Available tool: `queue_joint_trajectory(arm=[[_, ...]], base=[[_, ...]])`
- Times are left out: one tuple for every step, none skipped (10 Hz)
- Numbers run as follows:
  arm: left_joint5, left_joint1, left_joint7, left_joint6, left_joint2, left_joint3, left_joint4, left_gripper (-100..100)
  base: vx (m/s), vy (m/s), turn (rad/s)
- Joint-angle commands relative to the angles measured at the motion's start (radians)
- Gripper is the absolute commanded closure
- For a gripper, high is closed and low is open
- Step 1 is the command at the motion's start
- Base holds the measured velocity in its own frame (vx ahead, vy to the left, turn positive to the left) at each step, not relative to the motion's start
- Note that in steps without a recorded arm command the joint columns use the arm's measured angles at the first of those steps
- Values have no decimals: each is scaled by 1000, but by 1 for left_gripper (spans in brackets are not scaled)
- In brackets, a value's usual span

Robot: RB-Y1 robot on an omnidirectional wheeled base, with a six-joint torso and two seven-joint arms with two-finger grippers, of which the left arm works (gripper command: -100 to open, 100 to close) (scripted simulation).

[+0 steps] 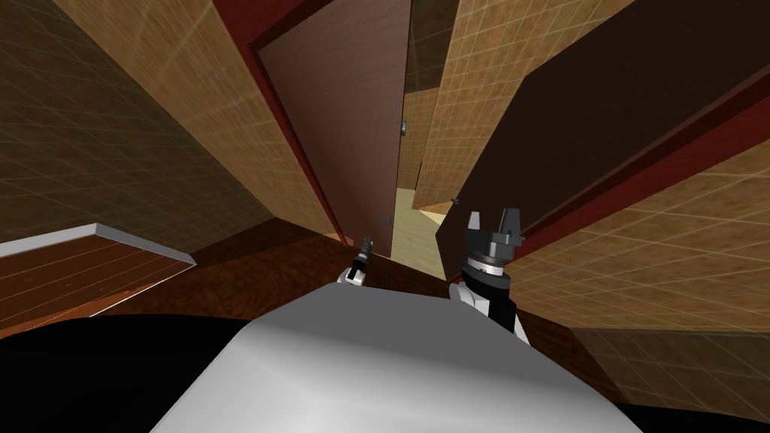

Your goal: Push the door open

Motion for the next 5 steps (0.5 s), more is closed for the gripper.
queue_joint_trajectory(arm=[[-6,-12,4,-7,-4,-4,35,-100],[-11,-26,7,-15,-10,-7,72,-100],[-14,-33,9,-18,-13,-9,91,-100],[-18,-45,12,-25,-19,-12,123,-100],[-20,-49,13,-27,-21,-13,136,-100]], base=[[97,13,-16],[137,8,-19],[128,12,-10],[131,27,-16],[116,32,-11]])
